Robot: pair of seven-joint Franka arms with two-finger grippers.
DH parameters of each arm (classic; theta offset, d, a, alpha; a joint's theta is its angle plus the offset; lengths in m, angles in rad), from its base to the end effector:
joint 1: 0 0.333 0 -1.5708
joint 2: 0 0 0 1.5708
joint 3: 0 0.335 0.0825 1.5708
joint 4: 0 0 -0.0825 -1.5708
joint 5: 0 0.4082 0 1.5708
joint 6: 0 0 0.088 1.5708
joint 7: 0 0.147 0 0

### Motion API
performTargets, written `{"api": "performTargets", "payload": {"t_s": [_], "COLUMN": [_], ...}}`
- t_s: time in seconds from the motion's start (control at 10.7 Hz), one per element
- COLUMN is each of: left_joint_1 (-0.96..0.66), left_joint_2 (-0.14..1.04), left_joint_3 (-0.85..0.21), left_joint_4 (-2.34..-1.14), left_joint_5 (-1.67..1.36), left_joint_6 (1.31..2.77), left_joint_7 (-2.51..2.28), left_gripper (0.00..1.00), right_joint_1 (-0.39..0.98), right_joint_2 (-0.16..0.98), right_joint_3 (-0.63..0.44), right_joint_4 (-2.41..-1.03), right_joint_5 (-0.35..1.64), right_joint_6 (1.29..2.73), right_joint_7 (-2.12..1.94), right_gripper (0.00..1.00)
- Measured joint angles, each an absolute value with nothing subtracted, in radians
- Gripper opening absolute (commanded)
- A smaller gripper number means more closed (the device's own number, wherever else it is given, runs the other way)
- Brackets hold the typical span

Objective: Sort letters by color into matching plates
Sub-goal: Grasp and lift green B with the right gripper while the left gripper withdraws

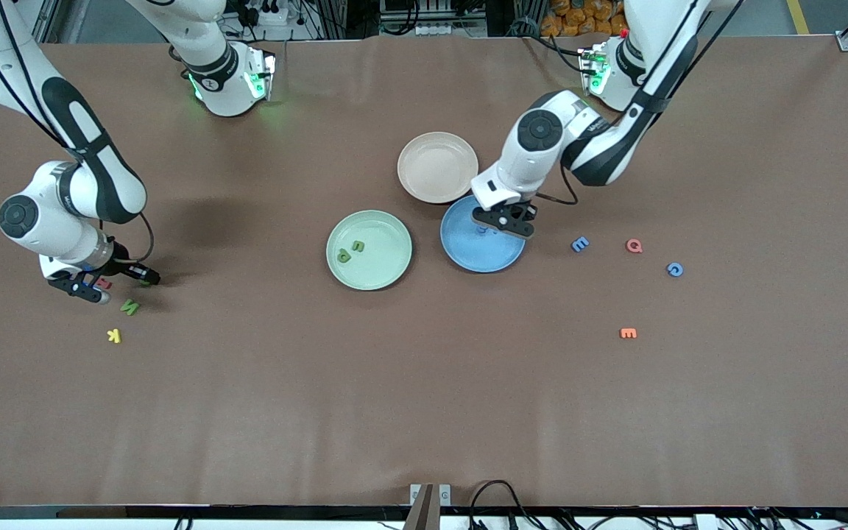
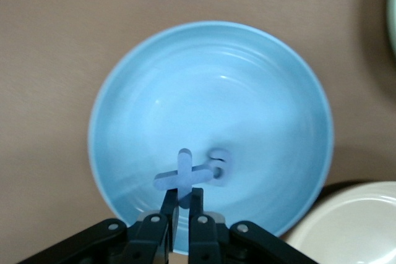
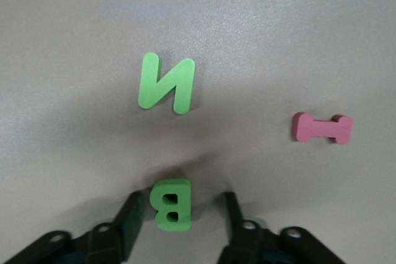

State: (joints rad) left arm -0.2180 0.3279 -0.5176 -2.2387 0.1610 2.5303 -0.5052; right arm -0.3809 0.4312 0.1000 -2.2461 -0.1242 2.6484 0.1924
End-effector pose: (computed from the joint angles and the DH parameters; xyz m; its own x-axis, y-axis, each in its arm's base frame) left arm 0.4155 -0.3846 0.2001 0.9431 -0.3322 -0.0153 -0.3305 -0.9414 0.0669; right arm 0.5351 -0.1497 0.1266 0.9314 -0.3633 -0.0223 -0.3629 -0.9316 0.0188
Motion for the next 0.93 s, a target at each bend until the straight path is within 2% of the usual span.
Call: {"api": "performTargets", "payload": {"t_s": [0.09,0.19,0.28,0.37,0.56,0.93], "left_joint_1": [-0.242,-0.262,-0.279,-0.29,-0.294,-0.294], "left_joint_2": [0.328,0.328,0.33,0.334,0.347,0.35], "left_joint_3": [-0.518,-0.517,-0.517,-0.517,-0.515,-0.511], "left_joint_4": [-2.238,-2.238,-2.238,-2.238,-2.238,-2.227], "left_joint_5": [0.161,0.161,0.161,0.161,0.161,0.161], "left_joint_6": [2.53,2.529,2.527,2.526,2.525,2.5], "left_joint_7": [-0.545,-0.577,-0.613,-0.641,-0.655,-0.655], "left_gripper": [0.0,0.05,0.4,0.99,1.0,1.0], "right_joint_1": [-0.381,-0.382,-0.382,-0.382,-0.382,-0.382], "right_joint_2": [0.426,0.424,0.424,0.423,0.423,0.421], "right_joint_3": [0.1,0.1,0.101,0.102,0.102,0.102], "right_joint_4": [-2.247,-2.249,-2.249,-2.25,-2.25,-2.25], "right_joint_5": [-0.124,-0.124,-0.124,-0.124,-0.124,-0.124], "right_joint_6": [2.648,2.648,2.649,2.649,2.649,2.648], "right_joint_7": [0.192,0.192,0.192,0.192,0.192,0.192], "right_gripper": [0.26,0.25,0.22,0.18,0.06,0.06]}}
